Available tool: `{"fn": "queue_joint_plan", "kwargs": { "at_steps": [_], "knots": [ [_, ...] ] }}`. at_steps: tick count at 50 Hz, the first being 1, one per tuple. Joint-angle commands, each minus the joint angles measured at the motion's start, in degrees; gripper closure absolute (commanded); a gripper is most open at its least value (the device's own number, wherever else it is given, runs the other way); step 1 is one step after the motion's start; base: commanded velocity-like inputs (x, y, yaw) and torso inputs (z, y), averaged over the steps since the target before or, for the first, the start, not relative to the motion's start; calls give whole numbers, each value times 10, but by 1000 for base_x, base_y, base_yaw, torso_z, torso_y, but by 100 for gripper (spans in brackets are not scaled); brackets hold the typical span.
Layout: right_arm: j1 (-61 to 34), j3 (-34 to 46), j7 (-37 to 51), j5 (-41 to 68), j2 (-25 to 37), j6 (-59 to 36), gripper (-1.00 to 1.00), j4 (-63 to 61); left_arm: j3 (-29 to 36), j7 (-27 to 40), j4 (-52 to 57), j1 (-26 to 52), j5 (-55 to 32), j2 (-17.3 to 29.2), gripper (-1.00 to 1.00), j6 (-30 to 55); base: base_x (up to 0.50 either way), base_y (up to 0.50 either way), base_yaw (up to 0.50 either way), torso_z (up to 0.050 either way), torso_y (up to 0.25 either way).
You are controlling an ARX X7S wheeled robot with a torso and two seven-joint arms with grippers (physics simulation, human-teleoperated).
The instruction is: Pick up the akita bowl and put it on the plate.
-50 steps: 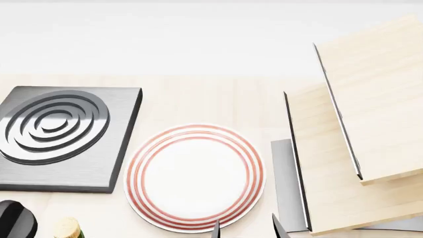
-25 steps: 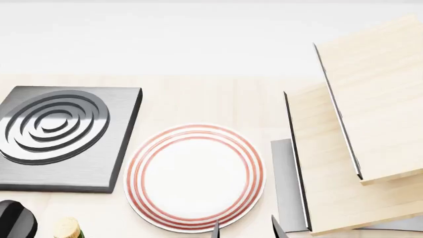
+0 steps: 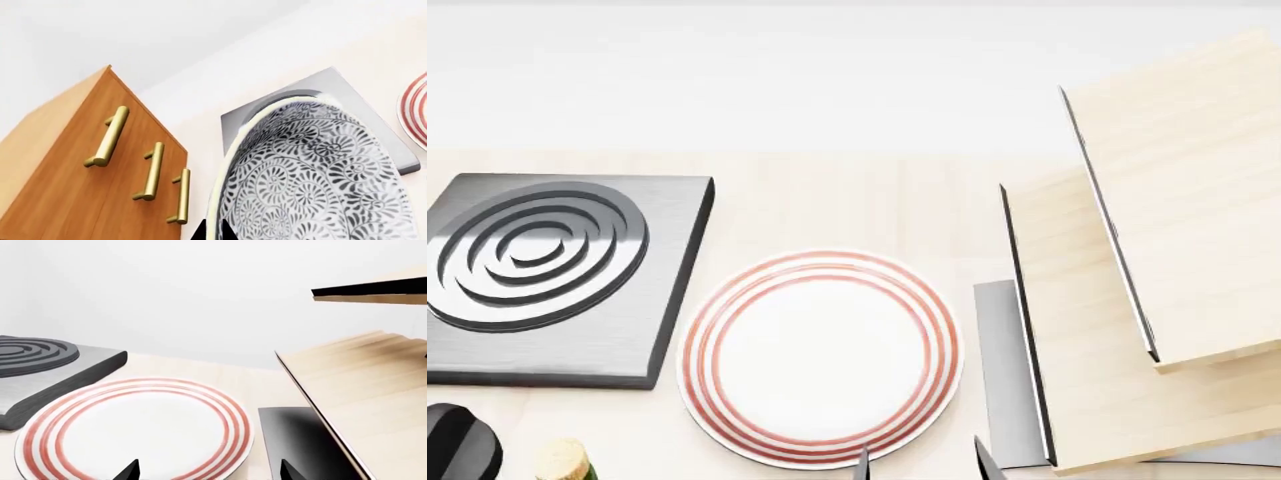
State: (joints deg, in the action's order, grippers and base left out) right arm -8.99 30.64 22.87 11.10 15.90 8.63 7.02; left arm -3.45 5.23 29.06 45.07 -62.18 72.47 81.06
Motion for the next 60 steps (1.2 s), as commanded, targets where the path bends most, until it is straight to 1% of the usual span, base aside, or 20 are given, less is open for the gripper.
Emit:
{"fn": "queue_joint_plan", "kwargs": {
  "at_steps": [1, 2, 9, 12, 15, 16, 18, 23, 31, 37, 41, 45, 52, 60],
  "knots": [
    [-2, 2, 0, 2, -1, 2, -100, 7, 117, -1, -28, 132, 37, -32, 100, 6, 0, 0, 0, 0, 0],
    [-3, 3, 0, 1, -1, 3, -100, 10, 123, -1, -29, 137, 39, -34, 100, 7, 0, 0, 0, 0, 0],
    [-3, 4, 0, 2, 0, 1, -100, 7, 187, -4, -44, 245, 60, -85, 100, 43, 0, 0, 0, 0, 0],
    [-4, 6, 0, 1, -1, -1, -100, 8, 200, 0, -56, 277, 64, -108, 100, 52, 0, 0, 0, 0, 3],
    [-6, 6, 0, 2, -1, 1, -100, 13, 226, -1, -76, 310, 81, -133, 100, 47, 0, 0, 0, 0, 0],
    [-6, 6, 0, 2, -1, 1, -100, 12, 229, -2, -79, 313, 82, -135, 100, 45, 0, 0, 0, 0, 0],
    [-5, 8, 1, 1, 0, -4, -100, 6, 250, -5, -98, 332, 97, -165, 100, 30, 0, 0, 0, 0, 0],
    [-5, 11, -2, 0, -3, 5, -100, 21, 288, -22, -133, 353, 122, -198, 100, 3, 0, 0, 0, 0, 0],
    [-6, 11, -2, 3, -3, 6, -100, 25, 305, -31, -173, 381, 138, -229, 100, -15, 0, 0, 0, 0, 0],
    [-7, 12, -3, 4, -5, 10, -100, 32, 319, -36, -204, 398, 147, -266, 100, -32, 0, 0, 0, 0, 2],
    [-7, 12, -3, 4, -4, 13, -100, 34, 293, -41, -227, 396, 132, -294, 100, -53, 0, 0, 0, 0, 0],
    [-6, 13, -4, 6, -4, 17, -100, 39, 289, -53, -244, 397, 121, -318, 100, -65, 0, 0, 0, 0, 0],
    [-4, 14, -4, 8, -4, 20, -100, 40, 311, -75, -275, 413, 127, -347, 100, -76, 0, 0, 0, 0, 0],
    [-7, 15, -6, 7, -7, 29, -100, 55, 318, -84, -300, 414, 119, -375, 100, -78, 0, 0, 0, 0, 1]
  ]
}}
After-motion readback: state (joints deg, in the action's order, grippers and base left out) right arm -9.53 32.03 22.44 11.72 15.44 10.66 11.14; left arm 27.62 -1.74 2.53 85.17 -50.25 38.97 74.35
